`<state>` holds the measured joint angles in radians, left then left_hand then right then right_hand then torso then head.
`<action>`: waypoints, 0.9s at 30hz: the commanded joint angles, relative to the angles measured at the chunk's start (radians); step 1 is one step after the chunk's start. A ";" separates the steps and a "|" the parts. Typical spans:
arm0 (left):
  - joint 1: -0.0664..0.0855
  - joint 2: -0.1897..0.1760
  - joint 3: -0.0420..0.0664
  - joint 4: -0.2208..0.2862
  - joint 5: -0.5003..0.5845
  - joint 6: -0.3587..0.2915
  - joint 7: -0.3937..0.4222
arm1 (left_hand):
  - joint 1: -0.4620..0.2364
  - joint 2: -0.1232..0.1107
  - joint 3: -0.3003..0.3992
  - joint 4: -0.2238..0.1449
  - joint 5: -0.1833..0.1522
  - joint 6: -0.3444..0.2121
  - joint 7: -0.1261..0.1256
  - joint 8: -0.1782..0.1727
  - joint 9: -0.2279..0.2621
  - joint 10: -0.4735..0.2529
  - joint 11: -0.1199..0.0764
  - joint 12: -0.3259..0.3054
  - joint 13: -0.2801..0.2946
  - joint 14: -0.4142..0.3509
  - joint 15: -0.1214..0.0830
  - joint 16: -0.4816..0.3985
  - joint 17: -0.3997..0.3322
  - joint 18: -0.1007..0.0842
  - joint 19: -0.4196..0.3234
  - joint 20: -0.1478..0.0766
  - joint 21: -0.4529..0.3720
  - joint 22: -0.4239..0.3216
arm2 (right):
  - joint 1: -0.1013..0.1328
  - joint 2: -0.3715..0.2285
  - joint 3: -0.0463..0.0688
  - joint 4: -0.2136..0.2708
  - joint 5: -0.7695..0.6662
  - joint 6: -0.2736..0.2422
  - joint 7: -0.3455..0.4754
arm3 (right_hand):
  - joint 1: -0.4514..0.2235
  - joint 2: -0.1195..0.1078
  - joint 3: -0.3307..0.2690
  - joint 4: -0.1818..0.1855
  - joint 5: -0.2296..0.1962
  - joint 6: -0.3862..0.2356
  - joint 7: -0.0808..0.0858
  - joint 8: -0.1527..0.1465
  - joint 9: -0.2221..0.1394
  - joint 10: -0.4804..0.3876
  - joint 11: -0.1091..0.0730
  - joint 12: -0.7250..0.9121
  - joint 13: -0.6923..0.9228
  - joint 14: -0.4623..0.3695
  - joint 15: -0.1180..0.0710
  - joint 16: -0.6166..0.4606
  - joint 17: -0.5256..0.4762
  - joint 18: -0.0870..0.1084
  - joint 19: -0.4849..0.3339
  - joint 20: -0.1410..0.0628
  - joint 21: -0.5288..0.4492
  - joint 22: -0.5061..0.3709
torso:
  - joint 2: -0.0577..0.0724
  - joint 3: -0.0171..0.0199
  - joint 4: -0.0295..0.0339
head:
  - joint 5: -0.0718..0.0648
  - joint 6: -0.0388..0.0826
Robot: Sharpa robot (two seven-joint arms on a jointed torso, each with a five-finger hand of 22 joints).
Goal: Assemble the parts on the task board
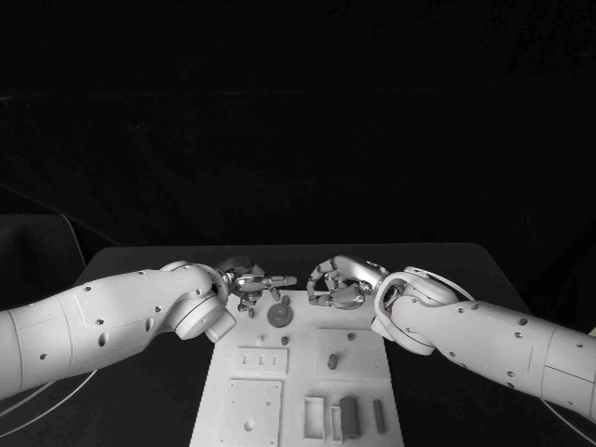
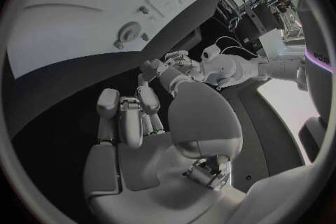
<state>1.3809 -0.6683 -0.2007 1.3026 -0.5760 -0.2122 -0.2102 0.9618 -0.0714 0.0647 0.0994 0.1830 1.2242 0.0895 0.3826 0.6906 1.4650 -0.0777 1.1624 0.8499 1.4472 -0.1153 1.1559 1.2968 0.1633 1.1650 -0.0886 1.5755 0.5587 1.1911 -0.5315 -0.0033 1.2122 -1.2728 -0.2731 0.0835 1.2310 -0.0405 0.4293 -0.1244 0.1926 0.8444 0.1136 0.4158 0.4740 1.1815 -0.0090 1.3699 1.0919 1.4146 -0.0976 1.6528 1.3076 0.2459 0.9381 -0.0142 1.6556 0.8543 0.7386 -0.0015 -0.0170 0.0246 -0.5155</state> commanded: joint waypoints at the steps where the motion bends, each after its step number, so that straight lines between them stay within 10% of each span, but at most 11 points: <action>1: 0.004 0.006 0.000 0.012 0.024 -0.002 -0.093 | 0.044 0.002 -0.003 -0.015 0.001 0.005 0.003 0.004 0.013 -0.006 -0.018 0.055 0.039 0.016 -0.005 0.050 0.032 0.077 0.015 -0.001 0.037 0.016 | 0.000 0.014 0.000 -0.007 -0.011 0.052 -0.015 | -0.001 -0.007 0.002 -0.001 0.003 0.039 0.029 0.004 0.001 0.001 -0.008 0.007 -0.001 -0.003 0.000 0.037 0.066 0.011 0.005 0.001 0.076 0.001 | -0.011 0.0007 -0.0008 | -0.001 -0.003; 11: 0.004 0.007 -0.001 0.030 0.111 -0.035 -0.098 | 0.096 -0.045 -0.034 -0.036 0.000 -0.061 0.025 -0.037 0.012 -0.037 -0.017 0.115 0.092 0.028 -0.009 0.123 0.062 0.095 0.027 0.003 0.091 0.037 | 0.000 0.048 -0.001 -0.023 -0.011 0.076 -0.029 | -0.005 -0.009 0.000 0.001 0.003 0.041 0.030 0.003 0.001 0.001 -0.008 0.007 -0.002 -0.001 0.000 0.038 0.068 0.011 0.006 0.001 0.076 0.001 | -0.005 0.0002 -0.0011 | 0.000 -0.001; 27: 0.004 0.021 -0.001 0.038 0.028 -0.032 -0.121 | 0.089 -0.059 -0.055 -0.027 0.000 -0.105 0.036 -0.062 0.002 -0.054 -0.015 0.122 0.101 0.015 -0.008 0.132 0.061 0.099 0.018 0.006 0.096 0.038 | 0.000 0.060 -0.001 -0.015 -0.011 0.078 -0.030 | -0.007 -0.010 -0.001 0.003 0.003 0.042 0.031 0.004 0.001 0.001 -0.008 0.007 -0.002 -0.001 0.000 0.038 0.067 0.011 0.007 0.001 0.077 0.001 | -0.003 0.0021 -0.0010 | -0.003 -0.006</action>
<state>1.3840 -0.6507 -0.2020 1.3377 -0.5066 -0.2411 -0.3120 1.0525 -0.1212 0.0134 0.0729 0.1829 1.1678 0.0837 0.3246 0.6936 1.4163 -0.0930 1.2811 0.9497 1.4632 -0.1231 1.2811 1.3079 0.1841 1.1849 -0.0838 1.6571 0.5956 1.1909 -0.4739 -0.0041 1.1939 -1.2747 -0.2110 0.0538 1.2266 -0.0450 0.4293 -0.1244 0.1926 0.8468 0.1113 0.4124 0.4744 1.1797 -0.0107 1.3739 1.0911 1.4143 -0.0972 1.6528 1.3073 0.2463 0.9380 -0.0139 1.6556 0.8540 0.7355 0.0002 -0.0182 0.0222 -0.5205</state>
